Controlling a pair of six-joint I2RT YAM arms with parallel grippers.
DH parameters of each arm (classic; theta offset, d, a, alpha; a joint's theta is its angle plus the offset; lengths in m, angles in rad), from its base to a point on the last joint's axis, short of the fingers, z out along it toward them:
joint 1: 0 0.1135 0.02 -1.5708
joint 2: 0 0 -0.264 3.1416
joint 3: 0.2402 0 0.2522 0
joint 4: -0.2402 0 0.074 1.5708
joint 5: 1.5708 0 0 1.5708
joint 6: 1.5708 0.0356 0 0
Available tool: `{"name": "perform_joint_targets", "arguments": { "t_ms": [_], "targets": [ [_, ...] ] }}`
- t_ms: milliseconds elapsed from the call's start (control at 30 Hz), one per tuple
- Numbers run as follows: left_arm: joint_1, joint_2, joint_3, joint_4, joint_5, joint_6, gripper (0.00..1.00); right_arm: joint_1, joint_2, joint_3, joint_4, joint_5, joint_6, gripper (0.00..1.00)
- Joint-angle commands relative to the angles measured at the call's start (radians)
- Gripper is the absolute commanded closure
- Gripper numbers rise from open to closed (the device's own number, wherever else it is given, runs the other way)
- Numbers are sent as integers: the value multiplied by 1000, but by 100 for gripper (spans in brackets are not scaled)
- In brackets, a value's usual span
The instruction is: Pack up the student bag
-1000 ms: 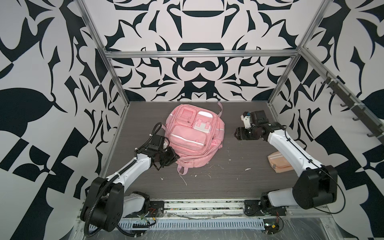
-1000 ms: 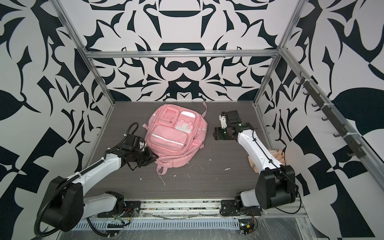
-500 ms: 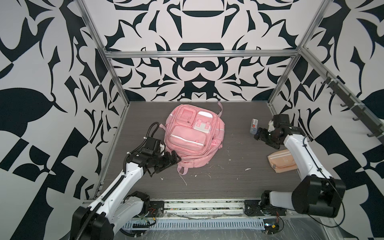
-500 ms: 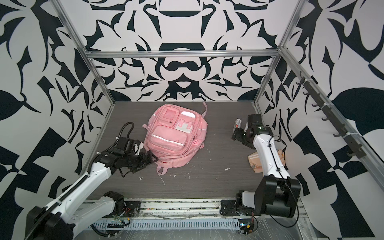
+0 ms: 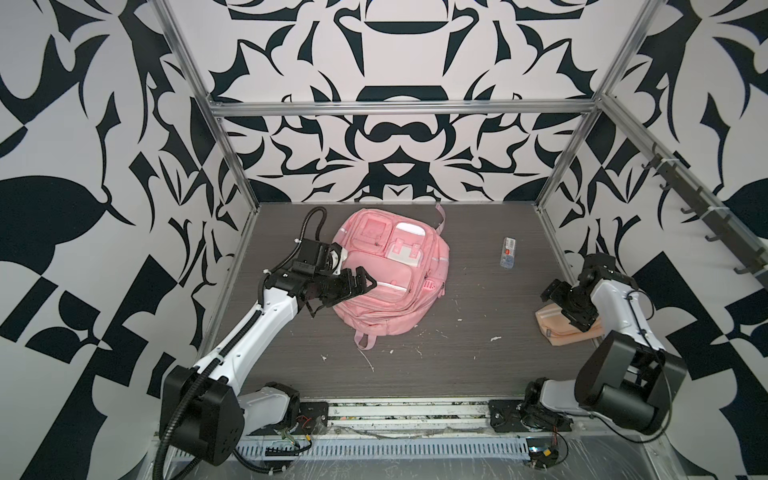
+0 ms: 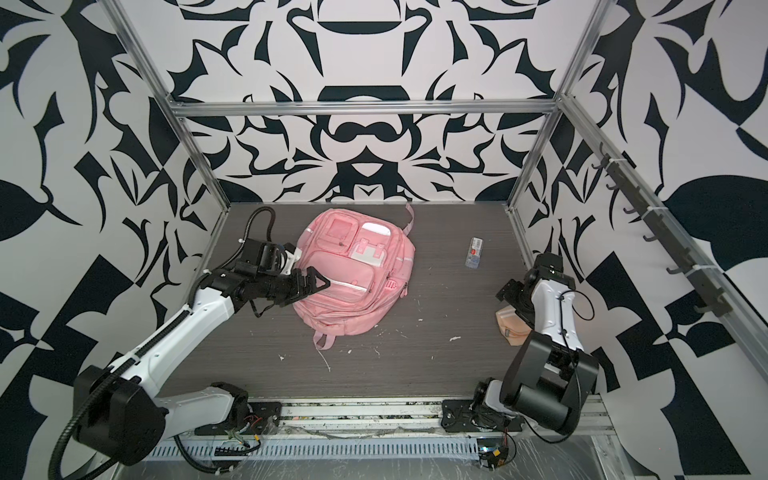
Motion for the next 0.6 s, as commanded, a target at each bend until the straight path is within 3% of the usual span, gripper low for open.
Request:
{"name": "perform_joint_targets", "arguments": {
  "t_ms": [0, 567],
  "targets": [
    [-6, 13, 60, 49, 40, 12, 1, -72, 18, -29, 48, -9, 17, 11],
    [-7, 94, 117, 103, 40, -32, 1, -98, 172, -94, 185, -109, 23, 13]
  ]
}}
